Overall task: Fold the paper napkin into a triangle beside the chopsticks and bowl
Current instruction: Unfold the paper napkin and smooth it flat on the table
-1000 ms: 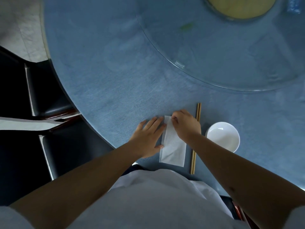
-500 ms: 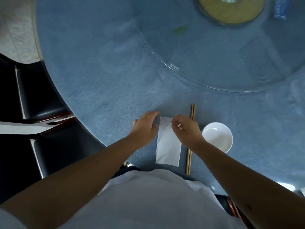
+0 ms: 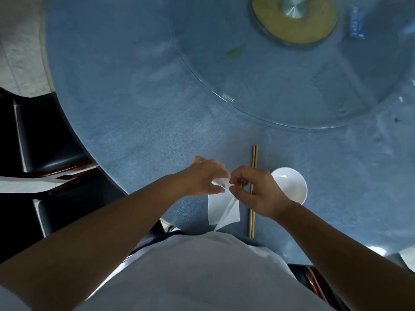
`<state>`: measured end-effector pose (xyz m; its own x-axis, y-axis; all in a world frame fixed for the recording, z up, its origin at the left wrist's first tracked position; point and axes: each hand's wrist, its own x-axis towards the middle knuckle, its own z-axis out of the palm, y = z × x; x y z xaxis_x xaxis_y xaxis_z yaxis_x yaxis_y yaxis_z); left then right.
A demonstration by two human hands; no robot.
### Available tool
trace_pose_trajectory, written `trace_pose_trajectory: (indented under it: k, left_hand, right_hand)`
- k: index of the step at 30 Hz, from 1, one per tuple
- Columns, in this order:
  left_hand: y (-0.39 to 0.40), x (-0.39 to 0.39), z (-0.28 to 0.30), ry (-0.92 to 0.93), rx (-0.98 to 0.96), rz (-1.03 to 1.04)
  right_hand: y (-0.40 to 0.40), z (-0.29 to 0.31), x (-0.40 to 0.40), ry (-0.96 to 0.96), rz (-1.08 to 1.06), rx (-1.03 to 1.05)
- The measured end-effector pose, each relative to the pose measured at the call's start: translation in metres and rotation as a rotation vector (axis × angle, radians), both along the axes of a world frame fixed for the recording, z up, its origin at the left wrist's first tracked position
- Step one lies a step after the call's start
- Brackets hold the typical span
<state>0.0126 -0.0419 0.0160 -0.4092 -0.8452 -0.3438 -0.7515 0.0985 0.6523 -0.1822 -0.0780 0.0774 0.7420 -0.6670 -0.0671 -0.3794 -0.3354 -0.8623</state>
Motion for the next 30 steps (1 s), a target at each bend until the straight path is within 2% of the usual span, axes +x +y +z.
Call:
trace_pose_trajectory:
  k: [4,7,18,23,26,30]
  left_hand:
    - [0.021,0.018,0.011,0.046,0.162,0.171]
    - [0.036,0.028,0.019,0.019,0.207,0.261]
    - [0.077,0.054,0.048,0.087,0.105,0.449]
    - [0.092,0.064,0.061,0.082,0.097,0.453]
    - [0.103,0.073,0.067,0.062,0.137,0.438]
    - [0.118,0.085,0.076,0.046,0.172,0.485]
  right_hand:
    - [0.006,0.002,0.004,0.104,-0.079,-0.032]
    - [0.010,0.001,0.009,0.172,-0.083,-0.051]
    - [0.026,0.014,0.035,0.269,-0.095,-0.064]
    - [0.035,0.016,0.044,0.605,0.091,-0.160]
    - [0.038,0.012,0.045,0.526,0.087,-0.200]
    - [0.038,0.022,0.039,0.459,0.278,-0.154]
